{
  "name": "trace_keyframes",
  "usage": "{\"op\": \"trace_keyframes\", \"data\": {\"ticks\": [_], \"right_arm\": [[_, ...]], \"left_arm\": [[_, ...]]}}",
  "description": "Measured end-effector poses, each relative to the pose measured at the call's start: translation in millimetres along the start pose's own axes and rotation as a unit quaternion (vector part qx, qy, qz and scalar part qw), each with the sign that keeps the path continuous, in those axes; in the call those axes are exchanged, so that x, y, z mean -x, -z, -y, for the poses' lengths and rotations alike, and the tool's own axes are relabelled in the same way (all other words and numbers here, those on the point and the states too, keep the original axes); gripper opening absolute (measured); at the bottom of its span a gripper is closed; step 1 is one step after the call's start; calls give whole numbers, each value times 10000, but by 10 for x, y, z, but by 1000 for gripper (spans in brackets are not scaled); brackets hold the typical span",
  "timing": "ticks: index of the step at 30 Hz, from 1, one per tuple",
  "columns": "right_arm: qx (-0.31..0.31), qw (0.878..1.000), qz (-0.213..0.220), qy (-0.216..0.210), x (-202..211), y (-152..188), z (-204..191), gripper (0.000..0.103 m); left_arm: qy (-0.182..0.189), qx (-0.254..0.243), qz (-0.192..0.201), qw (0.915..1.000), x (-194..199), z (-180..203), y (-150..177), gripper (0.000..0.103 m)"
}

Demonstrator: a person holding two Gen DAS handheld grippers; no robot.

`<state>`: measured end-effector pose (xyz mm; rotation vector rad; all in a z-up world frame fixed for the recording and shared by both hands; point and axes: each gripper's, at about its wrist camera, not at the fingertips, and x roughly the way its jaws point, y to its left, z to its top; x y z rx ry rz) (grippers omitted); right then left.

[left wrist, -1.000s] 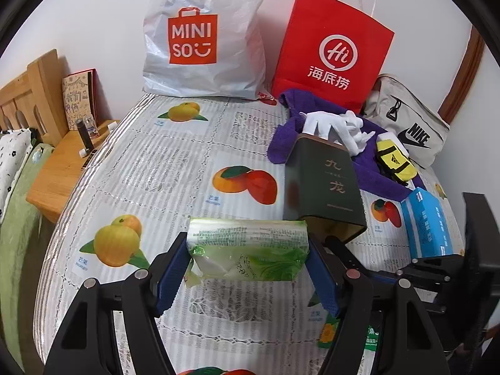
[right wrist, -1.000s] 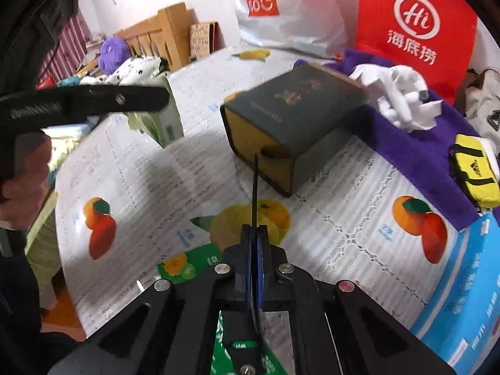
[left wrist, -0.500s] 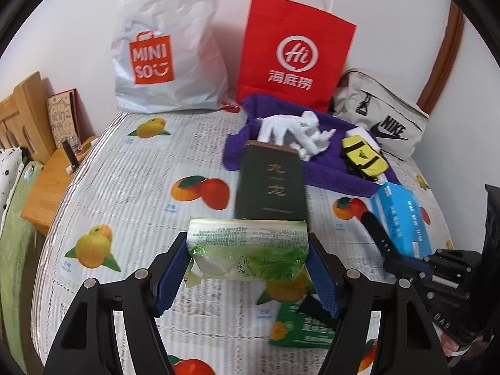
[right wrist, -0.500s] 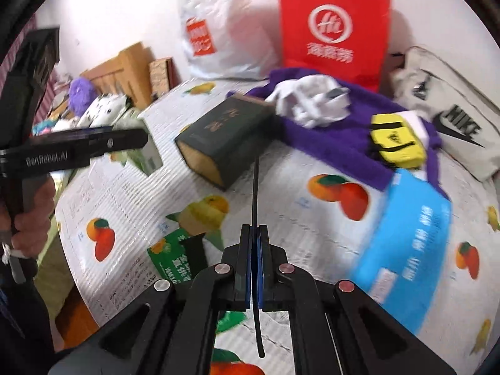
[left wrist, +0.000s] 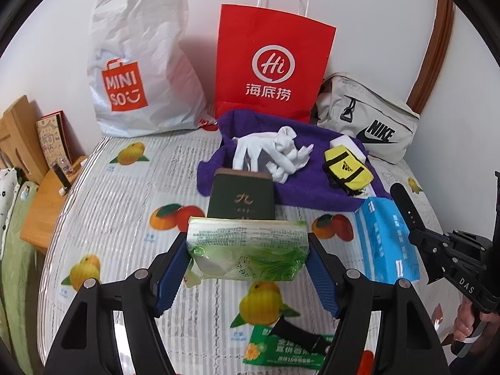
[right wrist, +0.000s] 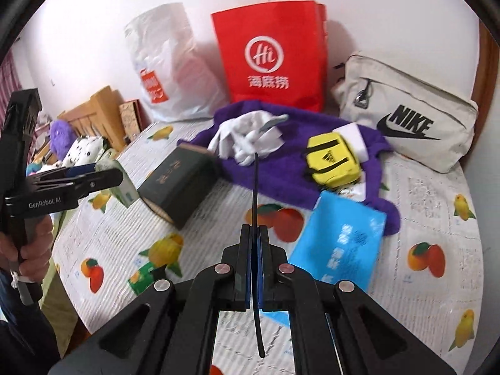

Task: Organize soft objects
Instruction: 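Carry the packet toward the towel with the left tool while the right tool carries the strap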

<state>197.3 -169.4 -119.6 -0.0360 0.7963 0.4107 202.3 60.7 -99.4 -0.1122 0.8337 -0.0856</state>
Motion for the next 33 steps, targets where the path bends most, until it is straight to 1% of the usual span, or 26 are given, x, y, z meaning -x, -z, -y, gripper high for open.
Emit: {"op": "trace_keyframes", "data": {"ticks": [7, 18, 24, 31, 33], "right_arm": [[-84, 9999, 50, 46, -62, -200, 149, 3], [-251, 9995, 22, 215, -328, -576, 424, 3], [-346, 9992, -100, 190, -630, -761, 547, 3], [-365, 9991, -230, 50, -1013, -964, 592, 3], [-386, 9987, -325, 28, -1132, -1004, 600, 3]], "left_arm": [[37, -118, 8, 9999, -105, 101, -233, 70], [151, -181, -15, 9997, -370, 145, -574, 70], [151, -193, -88, 9997, -548, 115, -705, 70], [132, -151, -130, 9997, -730, 64, -825, 70], [151, -134, -144, 9997, -776, 59, -850, 70]]}}
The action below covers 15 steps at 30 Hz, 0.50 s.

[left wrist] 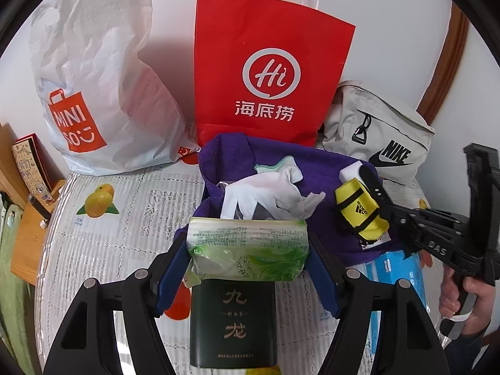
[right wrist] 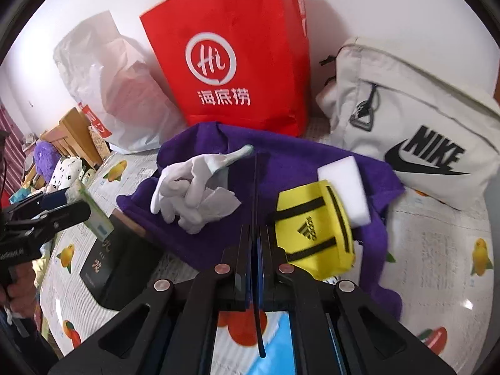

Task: Organize soft objects
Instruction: 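Carry the packet toward the towel with the left tool while the right tool carries the strap, then lower the packet onto the towel with the left tool while the right tool releases the strap there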

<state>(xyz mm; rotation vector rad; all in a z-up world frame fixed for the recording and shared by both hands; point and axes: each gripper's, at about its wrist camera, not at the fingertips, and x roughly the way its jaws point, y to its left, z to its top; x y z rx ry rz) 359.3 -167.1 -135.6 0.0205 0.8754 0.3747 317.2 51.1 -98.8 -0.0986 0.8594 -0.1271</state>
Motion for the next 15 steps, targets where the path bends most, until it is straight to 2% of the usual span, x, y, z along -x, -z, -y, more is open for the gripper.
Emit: {"op": "trace_keyframes", "data": {"ticks": [15], "right_arm": [[-22, 9973, -729, 54, -689, -93, 37, 3]], "left_arm": [[177, 66, -94, 9998, -339, -72, -133, 70]]}}
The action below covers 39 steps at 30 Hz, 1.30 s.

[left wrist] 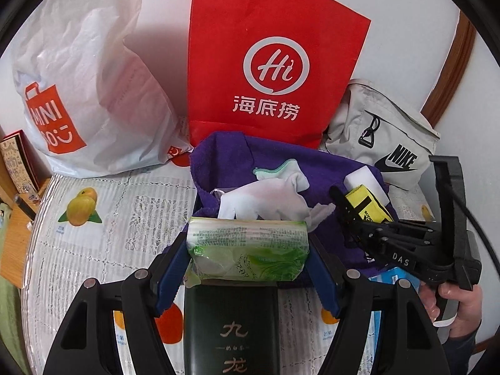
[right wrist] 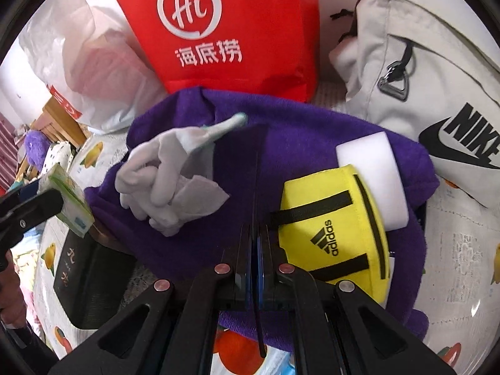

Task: Organize soft objects
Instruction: 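Lower the packet onto the towel with the left tool while the right tool releases the strap there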

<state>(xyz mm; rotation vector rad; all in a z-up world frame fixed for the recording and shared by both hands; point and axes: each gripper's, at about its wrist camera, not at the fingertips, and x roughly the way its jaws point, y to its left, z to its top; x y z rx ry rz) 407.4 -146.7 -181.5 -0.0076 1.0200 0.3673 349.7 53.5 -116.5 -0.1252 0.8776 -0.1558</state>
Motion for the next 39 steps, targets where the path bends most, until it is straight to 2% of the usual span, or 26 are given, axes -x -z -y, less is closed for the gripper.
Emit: {"op": "trace_keyframes", "data": {"ticks": [9, 11, 13, 24, 26, 28, 32, 39], "right_arm": [[-74, 9999, -128, 12, -135, -41, 66, 6], [-122, 9999, -102, -22, -110, -55, 96, 11], [-167, 9998, -18, -44, -57, -61, 133, 18], [-388, 9984, 375, 146, 452, 118, 465, 20], [-413, 9979, 461, 192, 563, 172, 526, 23], [-437, 9972, 551, 243, 655, 238, 567, 31], [-535, 9956, 654, 411, 778, 368, 643, 31], [-607, 9954, 639, 372, 846, 524, 702, 31]], "left_arm": [[197, -151, -52, 9997, -80, 142, -47, 70], [249, -240, -60, 9994, -100, 220, -61, 70], [296, -324, -101, 9990, -135, 298, -74, 70], [565, -679, -462, 9950, -446, 798, -7, 71], [517, -810, -549, 9939, -525, 888, 14, 71], [498, -850, -603, 9933, -604, 944, 23, 71], [463, -727, -695, 9938, -771, 969, 11, 72], [196, -807, -732, 9939, -998, 1096, -62, 73]]}}
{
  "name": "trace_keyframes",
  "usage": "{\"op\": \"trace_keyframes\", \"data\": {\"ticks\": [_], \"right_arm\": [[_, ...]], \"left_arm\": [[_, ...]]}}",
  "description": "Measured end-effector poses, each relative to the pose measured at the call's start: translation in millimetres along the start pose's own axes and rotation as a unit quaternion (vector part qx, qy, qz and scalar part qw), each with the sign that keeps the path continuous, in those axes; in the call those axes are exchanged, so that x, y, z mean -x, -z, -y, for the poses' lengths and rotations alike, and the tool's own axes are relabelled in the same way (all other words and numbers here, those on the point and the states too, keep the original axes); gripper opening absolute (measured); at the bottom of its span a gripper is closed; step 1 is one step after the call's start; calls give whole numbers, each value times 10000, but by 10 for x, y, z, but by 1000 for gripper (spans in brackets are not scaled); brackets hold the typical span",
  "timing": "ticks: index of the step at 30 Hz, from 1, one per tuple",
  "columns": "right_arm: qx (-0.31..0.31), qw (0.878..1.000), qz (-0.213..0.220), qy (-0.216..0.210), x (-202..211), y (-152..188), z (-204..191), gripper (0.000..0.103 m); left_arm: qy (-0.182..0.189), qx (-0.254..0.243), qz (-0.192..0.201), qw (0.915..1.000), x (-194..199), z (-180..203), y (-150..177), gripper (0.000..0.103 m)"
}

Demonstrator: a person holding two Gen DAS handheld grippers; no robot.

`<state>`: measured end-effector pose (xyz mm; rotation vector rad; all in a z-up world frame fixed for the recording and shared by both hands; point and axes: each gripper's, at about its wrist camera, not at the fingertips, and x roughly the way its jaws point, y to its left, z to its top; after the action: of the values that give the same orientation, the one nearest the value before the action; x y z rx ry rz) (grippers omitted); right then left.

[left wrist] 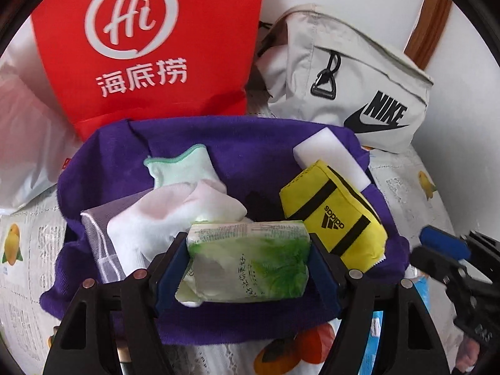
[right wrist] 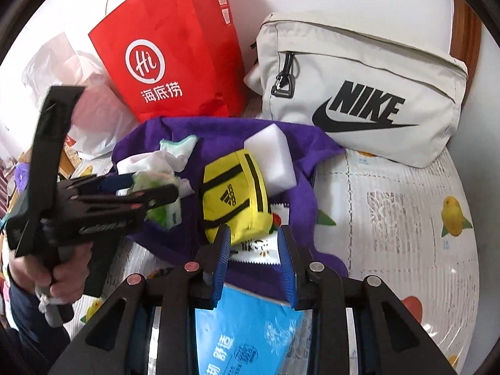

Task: Organize soft objects
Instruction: 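Lower the packet onto the towel with the left tool while the right tool releases the strap there, then open the left tool over the towel and pull it back from the packet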

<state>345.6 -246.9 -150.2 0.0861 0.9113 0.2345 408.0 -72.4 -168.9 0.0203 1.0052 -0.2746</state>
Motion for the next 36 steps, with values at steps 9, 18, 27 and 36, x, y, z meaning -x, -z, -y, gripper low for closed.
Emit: {"op": "trace_keyframes", "data": {"ticks": [9, 18, 27, 36], "right_arm": [[10, 10000, 19, -19, 64, 67, 25, 31], [65, 10000, 49, -39, 184, 146, -45, 31], [54, 9997, 221, -126, 505, 353, -205, 35], [130, 9989, 375, -233, 853, 724, -446, 42]], "left_arm": [[36, 228, -174, 9996, -31, 28, -62, 85], [-8, 213, 13, 9998, 282, 44, -31, 85], [-196, 308, 215, 9991, 784, -79, 181, 85], [-332, 477, 322, 9978, 1245, -178, 699, 85]]}}
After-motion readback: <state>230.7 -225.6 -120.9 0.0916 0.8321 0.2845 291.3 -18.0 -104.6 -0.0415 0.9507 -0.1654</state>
